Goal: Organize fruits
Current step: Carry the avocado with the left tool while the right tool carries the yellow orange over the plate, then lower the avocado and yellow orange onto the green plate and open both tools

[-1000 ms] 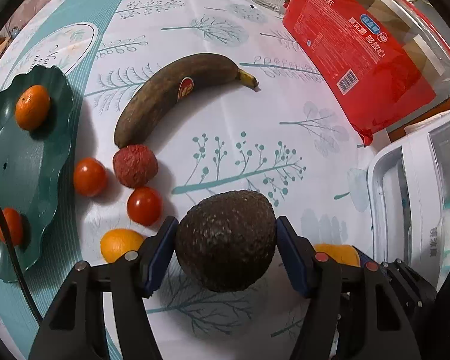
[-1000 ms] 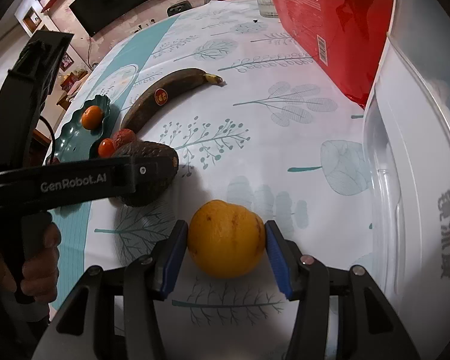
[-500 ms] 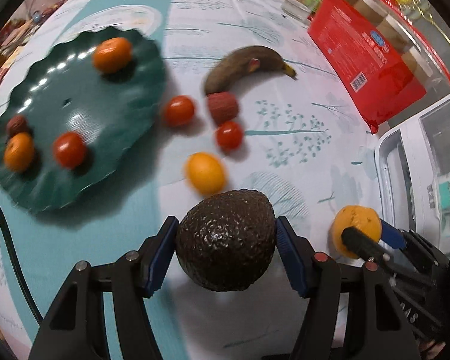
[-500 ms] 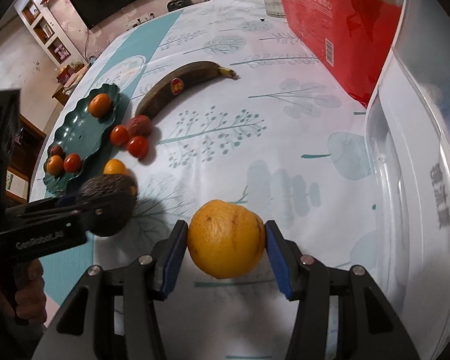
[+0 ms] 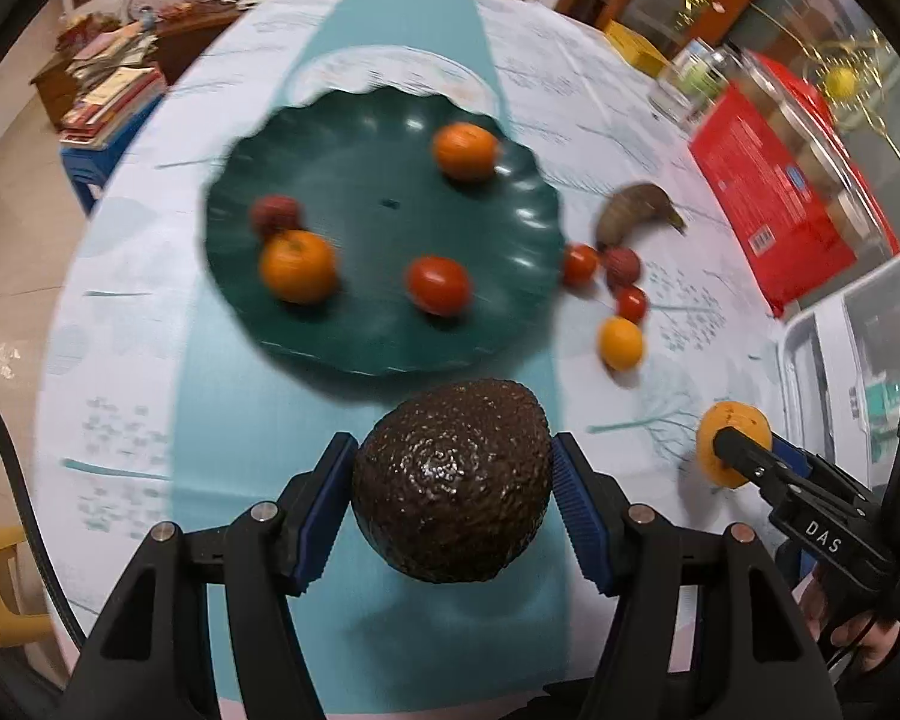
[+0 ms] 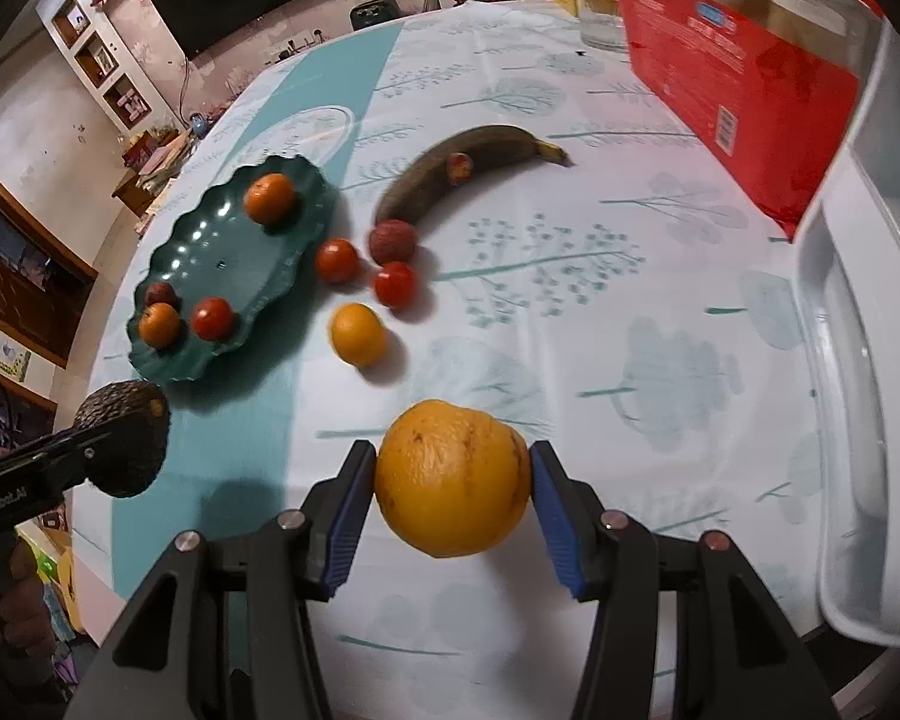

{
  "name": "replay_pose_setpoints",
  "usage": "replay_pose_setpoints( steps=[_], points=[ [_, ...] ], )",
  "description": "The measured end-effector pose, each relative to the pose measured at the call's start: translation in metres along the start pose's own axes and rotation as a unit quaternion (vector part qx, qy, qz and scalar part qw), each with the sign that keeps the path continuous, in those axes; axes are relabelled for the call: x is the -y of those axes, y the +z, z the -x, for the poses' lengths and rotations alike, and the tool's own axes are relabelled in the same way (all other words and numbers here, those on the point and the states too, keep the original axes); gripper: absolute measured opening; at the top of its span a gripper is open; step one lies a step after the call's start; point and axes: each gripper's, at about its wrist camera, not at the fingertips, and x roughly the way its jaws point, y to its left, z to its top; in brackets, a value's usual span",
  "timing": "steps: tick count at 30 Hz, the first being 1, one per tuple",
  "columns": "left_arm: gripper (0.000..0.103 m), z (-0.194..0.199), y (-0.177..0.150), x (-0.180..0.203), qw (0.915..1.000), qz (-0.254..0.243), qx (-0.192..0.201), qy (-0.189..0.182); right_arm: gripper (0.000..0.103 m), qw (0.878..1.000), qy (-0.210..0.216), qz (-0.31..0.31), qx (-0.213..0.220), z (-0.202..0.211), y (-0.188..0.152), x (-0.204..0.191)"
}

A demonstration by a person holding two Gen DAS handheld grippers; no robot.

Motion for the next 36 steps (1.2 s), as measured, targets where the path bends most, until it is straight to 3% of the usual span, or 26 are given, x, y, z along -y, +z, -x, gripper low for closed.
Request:
replay_pose_setpoints(
  steps=[8, 15, 28, 36],
  points=[
    [0.063, 0.022, 0.031, -0.070, 0.9993, 0.018, 0.028, 0.017, 0.052, 1.000, 0.011, 0.000, 0.016, -0.008, 0.021, -0.050],
    [0.063, 0.026, 0.078, -0.115, 0.9982, 0.015, 0.052, 0.024, 0.052, 0.999, 0.004, 0.011, 0.041, -0.019, 0.048, -0.088],
    [0.063, -0.009, 0.160, -0.125, 0.9963, -0.007, 0.086, -0.007, 0.052, 0.997, 0.002, 0.038, 0.064, -0.052, 0.093, -0.135],
    [0.063, -0.041, 0.168, -0.112, 0.9965, 0.004, 0.071, -0.045, 0.052, 0.997, 0.018, 0.060, 0.050, -0.077, 0.106, -0.150]
  ],
)
